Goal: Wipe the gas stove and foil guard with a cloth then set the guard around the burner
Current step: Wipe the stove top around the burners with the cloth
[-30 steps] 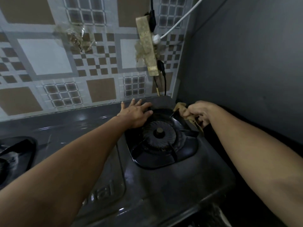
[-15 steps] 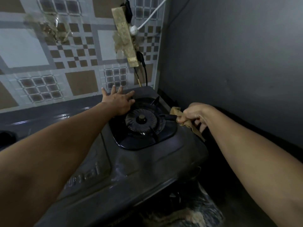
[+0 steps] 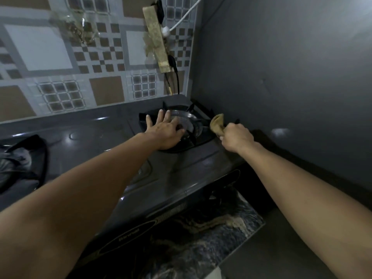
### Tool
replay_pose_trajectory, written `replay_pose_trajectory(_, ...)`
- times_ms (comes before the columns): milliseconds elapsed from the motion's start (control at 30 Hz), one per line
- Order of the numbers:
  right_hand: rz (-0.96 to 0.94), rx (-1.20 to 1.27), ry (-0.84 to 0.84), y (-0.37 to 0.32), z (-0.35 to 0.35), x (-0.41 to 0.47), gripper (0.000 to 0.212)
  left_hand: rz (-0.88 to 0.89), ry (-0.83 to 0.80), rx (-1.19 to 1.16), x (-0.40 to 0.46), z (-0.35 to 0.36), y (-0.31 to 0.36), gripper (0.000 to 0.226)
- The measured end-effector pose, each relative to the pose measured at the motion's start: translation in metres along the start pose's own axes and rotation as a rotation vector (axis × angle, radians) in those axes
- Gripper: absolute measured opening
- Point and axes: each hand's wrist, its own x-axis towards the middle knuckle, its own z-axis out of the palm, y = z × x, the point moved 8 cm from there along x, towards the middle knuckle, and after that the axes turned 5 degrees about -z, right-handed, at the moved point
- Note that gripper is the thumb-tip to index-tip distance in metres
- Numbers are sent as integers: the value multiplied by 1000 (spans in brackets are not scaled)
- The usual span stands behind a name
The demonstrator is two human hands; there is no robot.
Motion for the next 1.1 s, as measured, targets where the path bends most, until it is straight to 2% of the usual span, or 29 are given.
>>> replay_pose_trajectory(67, -57, -3, -18, 1, 3, -16, 31, -8, -31, -21, -5, 4, -2, 56)
replay_pose_trajectory(167, -245, 46, -33, -14, 11, -47, 28, -7, -49, -42, -5, 6, -1, 55)
replay_pose_trajectory(333, -492, 91, -131, -41, 31, -99, 48, 0, -46, -21, -5, 4, -2, 56)
replay_pose_trajectory(400, -476, 78, -86, -34, 24, -91, 47, -1, -38, 17, -6, 3, -2, 62)
replay_pose_trajectory(467, -377, 27, -47, -19, 16, -73, 50, -2, -42, 38, -7, 2, 0, 67)
replay_pose_trajectory(567, -283, -21, -68, -13, 15, -59, 54, -5, -63, -26, -5, 2, -3, 72)
replay_pose_trajectory(800, -432, -66, -22, -63, 19, -102, 51, -43, -75, -149, -4, -1, -9, 75)
replay_pose_trajectory(900, -452, 52, -29, -71, 16, -116, 50, -38, -94, -204, -2, -1, -12, 73)
replay_pose_trajectory(1000, -629, 172, -76, -89, 28, -136, 50, -44, -122, -214, 2, 1, -15, 71)
replay_pose_trajectory(1100, -615, 257, -21, -84, 31, -129, 38, -77, -112, -112, 1, 2, -16, 70)
